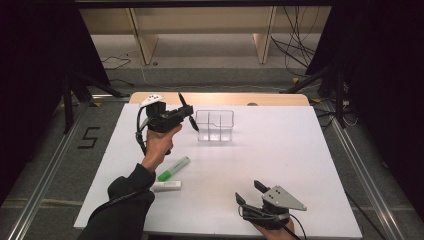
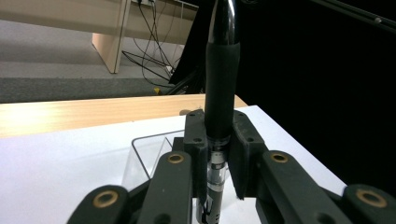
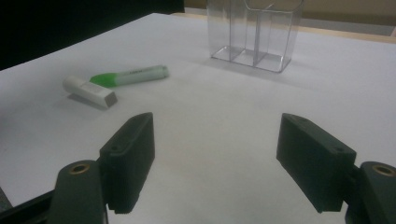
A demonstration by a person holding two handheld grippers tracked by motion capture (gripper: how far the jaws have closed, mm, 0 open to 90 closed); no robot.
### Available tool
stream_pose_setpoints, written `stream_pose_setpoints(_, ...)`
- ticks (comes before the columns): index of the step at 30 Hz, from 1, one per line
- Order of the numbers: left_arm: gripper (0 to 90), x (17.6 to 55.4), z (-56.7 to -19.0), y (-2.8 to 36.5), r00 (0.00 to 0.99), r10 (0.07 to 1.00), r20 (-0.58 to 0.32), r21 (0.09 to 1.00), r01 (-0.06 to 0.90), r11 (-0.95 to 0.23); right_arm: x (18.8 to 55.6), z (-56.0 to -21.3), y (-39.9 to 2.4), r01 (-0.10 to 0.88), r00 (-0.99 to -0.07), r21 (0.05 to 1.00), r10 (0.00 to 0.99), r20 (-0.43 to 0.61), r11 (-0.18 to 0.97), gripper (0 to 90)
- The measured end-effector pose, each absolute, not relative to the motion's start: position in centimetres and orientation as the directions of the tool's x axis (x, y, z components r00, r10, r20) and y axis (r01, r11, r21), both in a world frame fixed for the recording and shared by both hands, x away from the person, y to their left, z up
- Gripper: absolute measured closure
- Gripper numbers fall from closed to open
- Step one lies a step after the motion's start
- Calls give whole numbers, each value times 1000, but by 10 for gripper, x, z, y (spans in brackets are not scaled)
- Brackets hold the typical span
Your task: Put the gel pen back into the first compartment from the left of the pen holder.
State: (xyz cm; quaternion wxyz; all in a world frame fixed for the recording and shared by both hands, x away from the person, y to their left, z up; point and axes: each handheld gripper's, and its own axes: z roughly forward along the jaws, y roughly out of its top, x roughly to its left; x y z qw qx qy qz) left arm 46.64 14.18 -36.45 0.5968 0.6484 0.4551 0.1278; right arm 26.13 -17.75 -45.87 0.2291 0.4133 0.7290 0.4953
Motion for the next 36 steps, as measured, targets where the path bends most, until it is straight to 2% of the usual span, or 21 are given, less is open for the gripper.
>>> stream_pose_setpoints(36,789,515,-357,123,502,795,-340,900,419,120,260,-459,-181,372,-548,914,833,75,163,276)
